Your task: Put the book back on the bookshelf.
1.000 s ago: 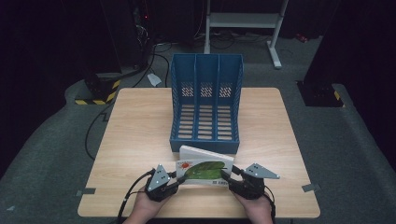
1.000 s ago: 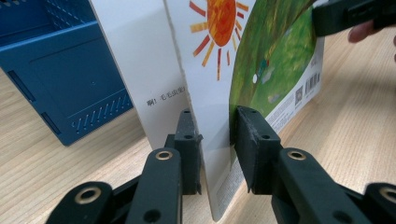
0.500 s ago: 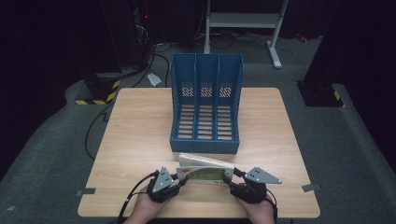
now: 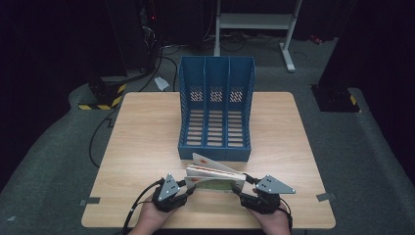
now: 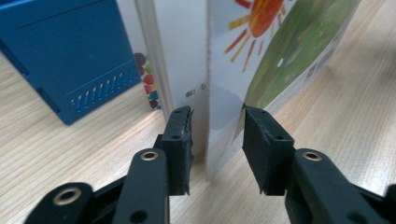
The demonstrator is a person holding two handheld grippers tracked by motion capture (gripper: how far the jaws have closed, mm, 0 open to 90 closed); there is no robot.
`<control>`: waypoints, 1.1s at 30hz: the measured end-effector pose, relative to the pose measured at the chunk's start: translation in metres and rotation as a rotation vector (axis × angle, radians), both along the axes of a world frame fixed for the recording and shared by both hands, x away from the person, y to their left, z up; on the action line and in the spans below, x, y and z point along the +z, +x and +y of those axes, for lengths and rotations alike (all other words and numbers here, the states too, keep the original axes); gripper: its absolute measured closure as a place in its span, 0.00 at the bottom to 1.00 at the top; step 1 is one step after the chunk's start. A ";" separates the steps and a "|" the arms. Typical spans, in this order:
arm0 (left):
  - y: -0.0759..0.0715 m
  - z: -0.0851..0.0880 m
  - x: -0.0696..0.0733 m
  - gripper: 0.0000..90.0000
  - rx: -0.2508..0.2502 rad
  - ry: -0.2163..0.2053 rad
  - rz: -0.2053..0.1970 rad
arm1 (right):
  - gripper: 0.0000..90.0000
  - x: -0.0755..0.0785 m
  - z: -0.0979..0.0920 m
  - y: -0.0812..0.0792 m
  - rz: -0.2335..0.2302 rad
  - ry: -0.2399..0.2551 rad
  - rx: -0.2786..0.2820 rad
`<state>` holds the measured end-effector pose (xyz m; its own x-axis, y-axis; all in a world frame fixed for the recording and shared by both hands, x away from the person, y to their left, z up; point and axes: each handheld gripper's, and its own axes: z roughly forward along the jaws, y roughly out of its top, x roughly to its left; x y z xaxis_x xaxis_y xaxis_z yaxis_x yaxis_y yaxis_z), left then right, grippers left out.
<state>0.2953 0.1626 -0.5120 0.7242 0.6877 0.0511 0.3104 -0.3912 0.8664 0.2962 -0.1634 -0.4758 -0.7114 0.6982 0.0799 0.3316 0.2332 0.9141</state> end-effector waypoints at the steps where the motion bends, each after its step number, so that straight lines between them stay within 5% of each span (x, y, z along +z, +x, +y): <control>1: -0.001 0.001 0.000 0.67 0.004 -0.001 0.000 | 0.46 0.001 0.001 0.001 -0.013 -0.002 0.005; 5: -0.002 0.005 0.000 0.61 0.028 -0.005 0.011 | 0.44 0.001 0.005 0.006 -0.069 -0.028 0.048; 13: -0.005 0.017 0.001 0.57 0.081 -0.019 0.012 | 0.29 0.008 0.020 0.020 -0.022 -0.049 0.075; 17: -0.006 0.022 0.001 0.57 0.099 -0.017 0.016 | 0.29 0.008 0.023 0.024 -0.010 -0.036 0.100; 24: -0.005 0.036 0.002 0.56 0.154 -0.020 0.017 | 0.52 0.010 0.022 0.026 -0.018 -0.014 0.116; 33: -0.005 0.048 0.004 0.56 0.198 -0.040 0.021 | 0.65 0.009 0.023 0.027 -0.034 -0.009 0.168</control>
